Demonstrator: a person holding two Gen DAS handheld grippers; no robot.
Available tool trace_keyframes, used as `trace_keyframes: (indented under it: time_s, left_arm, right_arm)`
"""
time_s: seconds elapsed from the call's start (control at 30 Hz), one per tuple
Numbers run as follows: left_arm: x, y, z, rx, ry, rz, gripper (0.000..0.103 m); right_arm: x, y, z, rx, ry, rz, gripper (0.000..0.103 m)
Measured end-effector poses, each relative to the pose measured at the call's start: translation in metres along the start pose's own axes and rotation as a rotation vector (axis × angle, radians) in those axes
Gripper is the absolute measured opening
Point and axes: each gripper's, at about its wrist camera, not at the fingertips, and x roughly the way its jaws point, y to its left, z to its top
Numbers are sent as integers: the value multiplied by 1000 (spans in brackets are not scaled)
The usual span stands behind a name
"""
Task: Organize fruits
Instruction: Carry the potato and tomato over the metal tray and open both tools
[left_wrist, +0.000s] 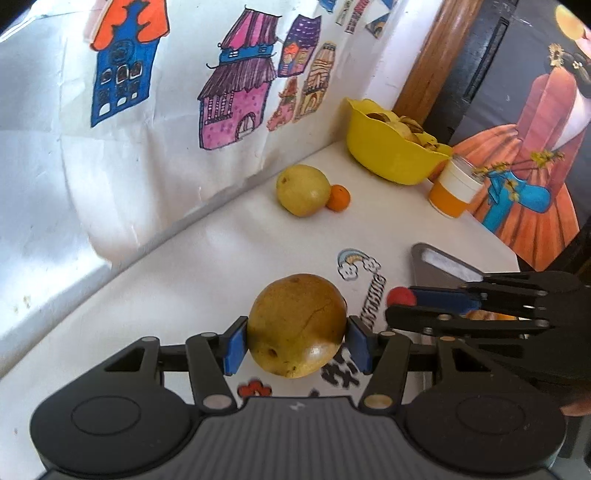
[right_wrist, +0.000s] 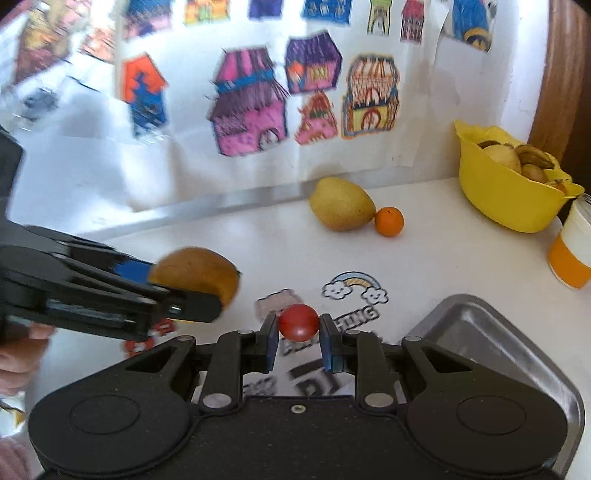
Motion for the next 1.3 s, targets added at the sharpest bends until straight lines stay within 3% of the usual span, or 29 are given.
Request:
trace_keyframes:
  time_s: [0.27,0.73,0.97,1.23,1.3]
  left_arm:
    - [-24,-20,-24,42,7,-54,60]
    - [-37,-85,-70,169,78,-179,60]
    - [-33,-112,-83,262,119,-166,60]
    - [-27,-124,-86,292,138,-145,60]
    - [-27,-123,-84,282,147,-148,59]
  right_arm:
    - [-71,19,-42,60,-87,-35,25]
    - [-117,15,-140,237,-47,-249,26]
    - [-121,14,-153,254,-57,-270,26]
    - [-122,21,-153,224,-77,-278,28]
    - [-125,22,-154,220,-83,-283,34]
